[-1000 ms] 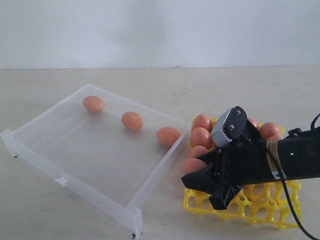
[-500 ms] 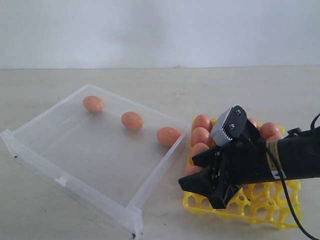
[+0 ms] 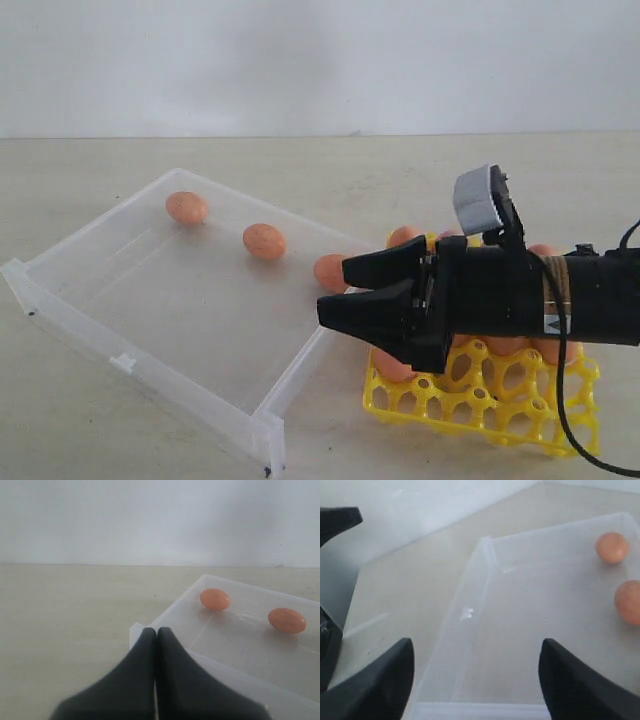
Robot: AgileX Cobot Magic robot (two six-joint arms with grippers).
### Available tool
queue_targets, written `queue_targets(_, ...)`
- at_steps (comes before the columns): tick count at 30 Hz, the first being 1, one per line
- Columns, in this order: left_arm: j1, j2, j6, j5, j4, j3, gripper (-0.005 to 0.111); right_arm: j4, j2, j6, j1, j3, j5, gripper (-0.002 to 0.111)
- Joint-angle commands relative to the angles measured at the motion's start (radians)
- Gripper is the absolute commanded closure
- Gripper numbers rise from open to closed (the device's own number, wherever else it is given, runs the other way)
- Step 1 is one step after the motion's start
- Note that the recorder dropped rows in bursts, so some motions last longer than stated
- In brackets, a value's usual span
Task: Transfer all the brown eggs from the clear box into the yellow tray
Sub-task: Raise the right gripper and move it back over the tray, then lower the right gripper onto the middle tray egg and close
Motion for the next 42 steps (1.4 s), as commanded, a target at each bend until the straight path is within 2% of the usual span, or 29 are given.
queue_targets(1,-0.004,-0.003,0.001,0.000,-0.005,-0.003,0.111,0.155,-0.053,-0.003,0.035,-0.045,-0.023,0.051)
queue_targets(2,-0.004,-0.003,0.001,0.000,-0.005,-0.003,0.111,0.192,-0.070,-0.003,0.057,-0.076,-0.023,0.057)
queue_targets(3,-0.004,-0.003,0.001,0.000,-0.005,-0.003,0.111,0.244,-0.097,-0.001,0.109,-0.154,-0.023,0.071)
queue_targets(4,-0.004,-0.003,0.001,0.000,-0.005,-0.003,0.111,0.261,-0.107,0.013,0.146,-0.212,-0.023,0.080)
queue_targets(5,-0.004,-0.003,0.001,0.000,-0.005,-0.003,0.111,0.269,-0.112,0.048,0.227,-0.353,0.057,0.097)
queue_targets(6,-0.004,-0.003,0.001,0.000,-0.005,-0.003,0.111,0.262,-0.112,0.061,0.277,-0.414,0.173,0.107)
queue_targets(8,-0.004,-0.003,0.001,0.000,-0.005,-0.003,0.111,0.258,-0.083,0.048,0.392,-0.582,0.544,0.108)
queue_targets(9,-0.004,-0.003,0.001,0.000,-0.005,-0.003,0.111,0.235,-0.037,-0.010,0.495,-0.700,0.849,0.108)
queue_targets(10,-0.004,-0.003,0.001,0.000,-0.005,-0.003,0.111,0.184,0.011,-0.040,0.556,-0.782,1.061,0.108)
queue_targets(11,-0.004,-0.003,0.001,0.000,-0.005,-0.003,0.111,0.147,0.093,-0.053,0.626,-0.890,1.353,0.108)
queue_targets(12,-0.004,-0.003,0.001,0.000,-0.005,-0.003,0.111,0.173,0.141,-0.093,0.666,-0.949,1.558,0.108)
queue_targets(13,-0.004,-0.003,0.001,0.000,-0.005,-0.003,0.111,0.316,0.227,-0.299,0.690,-1.052,1.775,0.109)
queue_targets(14,-0.004,-0.003,0.001,0.000,-0.005,-0.003,0.111,0.519,0.279,-0.540,0.690,-1.126,1.861,0.109)
queue_targets(15,-0.004,-0.003,0.001,0.000,-0.005,-0.003,0.111,0.887,0.354,-0.885,0.666,-1.247,2.060,0.109)
queue_targets(16,-0.004,-0.003,0.001,0.000,-0.005,-0.003,0.111,1.092,0.422,-1.027,0.637,-1.367,2.224,0.109)
queue_targets(19,-0.004,-0.003,0.001,0.000,-0.005,-0.003,0.111,1.149,0.514,-0.937,0.598,-1.558,2.290,0.108)
queue_targets(21,-0.004,-0.003,0.001,0.000,-0.005,-0.003,0.111,1.110,0.556,-0.875,0.577,-1.637,2.279,0.096)
queue_targets(22,-0.004,-0.003,0.001,0.000,-0.005,-0.003,0.111,1.051,0.581,-0.873,0.575,-1.664,2.286,0.080)
queue_targets(24,-0.004,-0.003,0.001,0.000,-0.005,-0.003,0.111,0.990,0.596,-0.867,0.570,-1.666,2.289,0.061)
queue_targets(27,-0.004,-0.003,0.001,0.000,-0.005,-0.003,0.111,0.952,0.622,-0.839,0.560,-1.666,2.277,0.045)
queue_targets(36,-0.004,-0.003,0.001,0.000,-0.005,-0.003,0.111,0.929,0.653,-0.778,0.522,-1.664,2.211,0.044)
queue_targets(42,-0.004,-0.003,0.001,0.000,-0.005,-0.003,0.111,1.002,0.655,-0.746,0.520,-1.664,2.218,0.044)
